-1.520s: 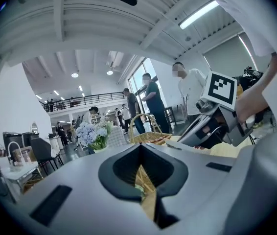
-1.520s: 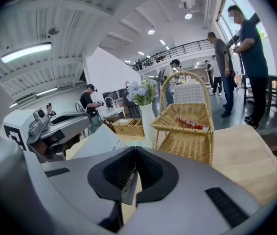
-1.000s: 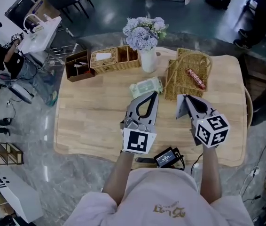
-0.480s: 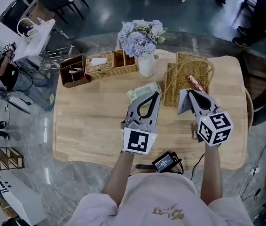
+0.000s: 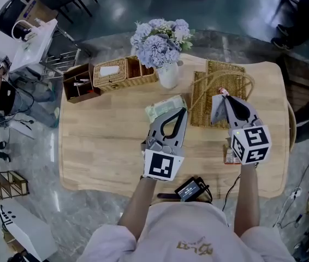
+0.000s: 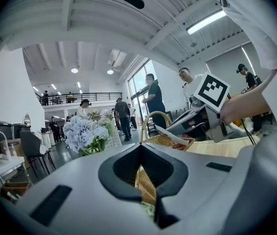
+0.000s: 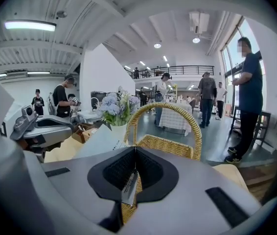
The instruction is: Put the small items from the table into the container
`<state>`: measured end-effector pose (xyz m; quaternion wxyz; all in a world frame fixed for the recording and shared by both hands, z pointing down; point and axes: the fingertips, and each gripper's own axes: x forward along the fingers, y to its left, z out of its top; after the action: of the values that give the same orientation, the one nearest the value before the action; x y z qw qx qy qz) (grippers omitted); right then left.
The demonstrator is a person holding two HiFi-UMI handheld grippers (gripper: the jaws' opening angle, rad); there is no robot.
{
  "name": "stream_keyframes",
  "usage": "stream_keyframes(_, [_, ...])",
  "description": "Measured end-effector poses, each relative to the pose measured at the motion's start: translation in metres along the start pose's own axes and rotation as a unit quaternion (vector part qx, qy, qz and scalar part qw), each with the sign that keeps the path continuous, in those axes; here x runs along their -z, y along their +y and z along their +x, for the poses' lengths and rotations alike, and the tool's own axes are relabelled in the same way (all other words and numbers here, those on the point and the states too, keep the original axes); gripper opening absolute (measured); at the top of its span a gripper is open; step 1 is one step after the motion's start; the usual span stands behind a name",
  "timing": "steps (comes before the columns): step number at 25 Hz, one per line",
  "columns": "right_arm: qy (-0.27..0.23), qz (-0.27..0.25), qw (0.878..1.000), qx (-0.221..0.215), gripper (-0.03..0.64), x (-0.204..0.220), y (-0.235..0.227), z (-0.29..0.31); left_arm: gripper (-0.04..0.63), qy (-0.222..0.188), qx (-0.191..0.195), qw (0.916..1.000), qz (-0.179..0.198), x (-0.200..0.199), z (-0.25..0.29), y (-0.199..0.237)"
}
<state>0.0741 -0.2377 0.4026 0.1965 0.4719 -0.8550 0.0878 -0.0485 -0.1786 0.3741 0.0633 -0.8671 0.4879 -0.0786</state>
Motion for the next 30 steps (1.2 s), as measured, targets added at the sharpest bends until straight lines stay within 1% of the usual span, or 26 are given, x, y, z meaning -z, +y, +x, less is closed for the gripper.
stream_keyframes(3, [0.001,-0.012,1.0,0.014,0.02,0.001,-0.006,0.008,-0.008,0.005,0.001,1.0,0.0,0.006,0.002,0.001])
stream_keyframes(7, [0.014,-0.044,0.998,0.045,0.02,0.005,-0.014,0.015,-0.008,0.018,0.006,0.9998,-0.001,0.018,0.006,-0.001])
stream_keyframes(9, [0.02,-0.059,0.996,0.061,0.021,0.008,-0.019,0.017,-0.008,0.017,0.005,0.9998,-0.005,0.019,0.009,0.0])
stream_keyframes(14, [0.021,-0.073,0.992,0.105,0.023,0.012,-0.031,0.016,-0.008,0.019,0.004,0.9998,-0.011,0.023,0.015,0.0])
stream_keyframes(19, [-0.002,-0.049,0.992,0.113,0.071,0.01,-0.034,0.01,-0.008,0.021,0.0,0.9997,-0.013,0.023,0.015,0.002])
stream_keyframes(26, [-0.021,-0.033,0.991,0.125,0.077,0.006,-0.036,-0.007,-0.008,0.013,-0.008,0.9998,-0.008,0.01,0.004,0.002])
stream_keyframes(30, [-0.042,-0.016,0.992,0.12,0.077,0.006,-0.025,-0.025,-0.008,0.007,-0.025,0.9996,-0.008,0.002,-0.008,0.005])
